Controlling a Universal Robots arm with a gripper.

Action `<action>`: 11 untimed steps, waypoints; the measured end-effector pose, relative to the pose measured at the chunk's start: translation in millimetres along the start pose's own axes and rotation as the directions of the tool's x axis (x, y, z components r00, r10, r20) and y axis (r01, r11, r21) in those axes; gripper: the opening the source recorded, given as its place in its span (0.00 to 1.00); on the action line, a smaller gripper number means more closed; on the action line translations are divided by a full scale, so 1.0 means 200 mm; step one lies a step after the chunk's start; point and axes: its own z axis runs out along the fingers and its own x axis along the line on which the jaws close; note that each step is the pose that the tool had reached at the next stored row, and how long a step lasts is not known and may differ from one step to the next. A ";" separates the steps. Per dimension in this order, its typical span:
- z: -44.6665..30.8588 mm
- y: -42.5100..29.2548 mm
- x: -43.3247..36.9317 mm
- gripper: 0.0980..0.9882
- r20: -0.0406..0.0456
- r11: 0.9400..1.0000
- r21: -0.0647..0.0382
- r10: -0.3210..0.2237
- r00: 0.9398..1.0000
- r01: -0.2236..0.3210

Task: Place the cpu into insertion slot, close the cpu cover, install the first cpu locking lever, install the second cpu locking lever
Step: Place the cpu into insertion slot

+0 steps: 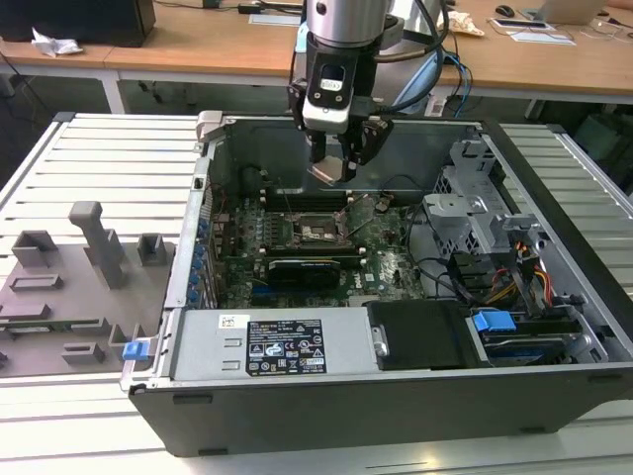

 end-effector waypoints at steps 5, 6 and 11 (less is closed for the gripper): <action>0.009 -0.001 0.000 0.49 0.003 0.999 -0.001 0.039 0.999 -0.039; 0.011 -0.001 0.000 0.49 0.004 0.999 -0.001 0.047 0.999 -0.047; 0.023 -0.002 0.000 0.49 0.007 0.996 -0.002 0.088 0.996 -0.088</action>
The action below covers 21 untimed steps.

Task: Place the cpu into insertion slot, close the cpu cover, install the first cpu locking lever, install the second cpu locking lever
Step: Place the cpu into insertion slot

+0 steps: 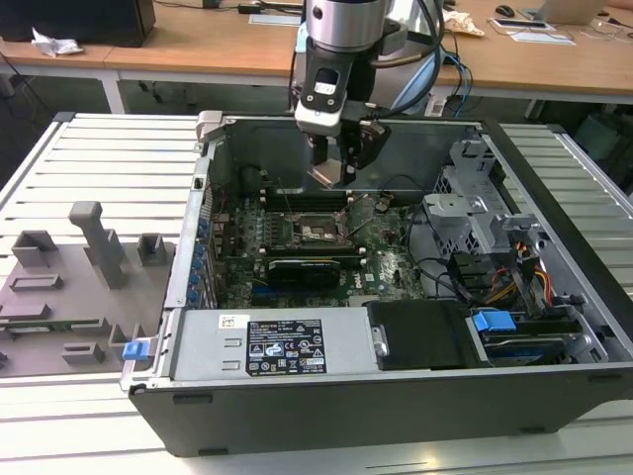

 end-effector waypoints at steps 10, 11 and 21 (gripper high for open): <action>0.023 -0.002 0.000 0.49 0.006 0.997 -0.002 0.077 0.997 -0.077; 0.026 -0.002 0.000 0.49 0.007 0.996 -0.002 0.086 0.996 -0.086; 0.061 -0.013 0.005 0.49 0.022 0.976 -0.003 0.219 0.976 -0.219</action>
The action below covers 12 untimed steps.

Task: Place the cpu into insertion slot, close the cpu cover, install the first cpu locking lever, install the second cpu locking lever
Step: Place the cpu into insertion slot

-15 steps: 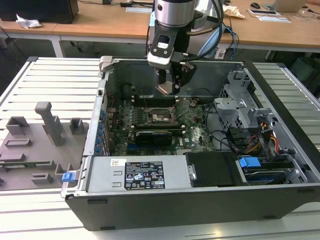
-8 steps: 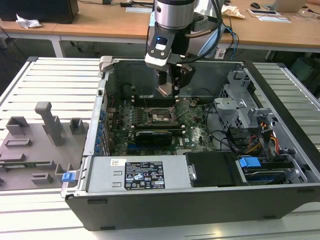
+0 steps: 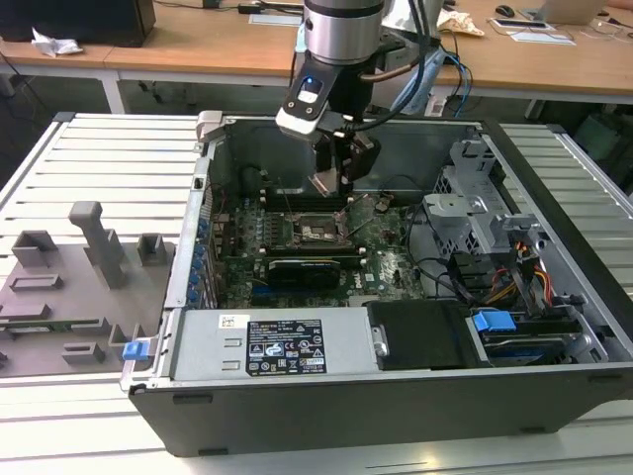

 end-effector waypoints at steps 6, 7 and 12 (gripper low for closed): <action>0.016 -0.026 0.012 0.49 0.004 0.999 -0.001 0.046 0.999 -0.046; 0.018 -0.027 0.013 0.49 0.004 0.999 -0.001 0.052 0.999 -0.052; 0.033 -0.029 0.013 0.49 0.011 0.990 -0.003 0.142 0.990 -0.142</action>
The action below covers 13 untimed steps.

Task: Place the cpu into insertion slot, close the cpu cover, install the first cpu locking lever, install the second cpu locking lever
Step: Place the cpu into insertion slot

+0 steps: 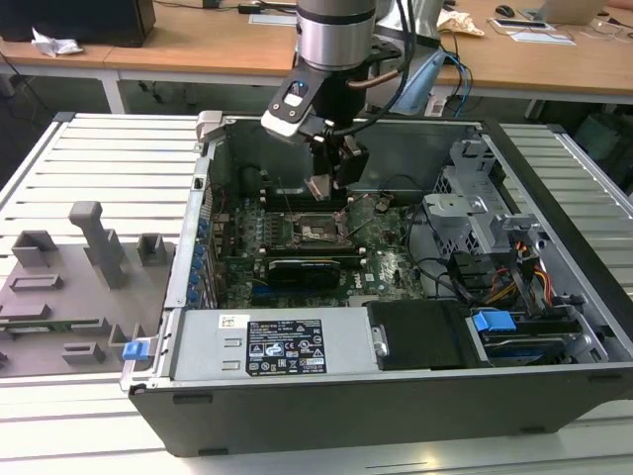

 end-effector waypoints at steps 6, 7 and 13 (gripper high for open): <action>0.073 -0.003 0.007 0.49 0.011 0.990 0.002 0.139 0.990 -0.139; 0.086 -0.002 0.012 0.49 0.012 0.989 0.003 0.145 0.989 -0.145; 0.128 -0.003 0.019 0.49 0.016 0.982 0.006 0.190 0.982 -0.191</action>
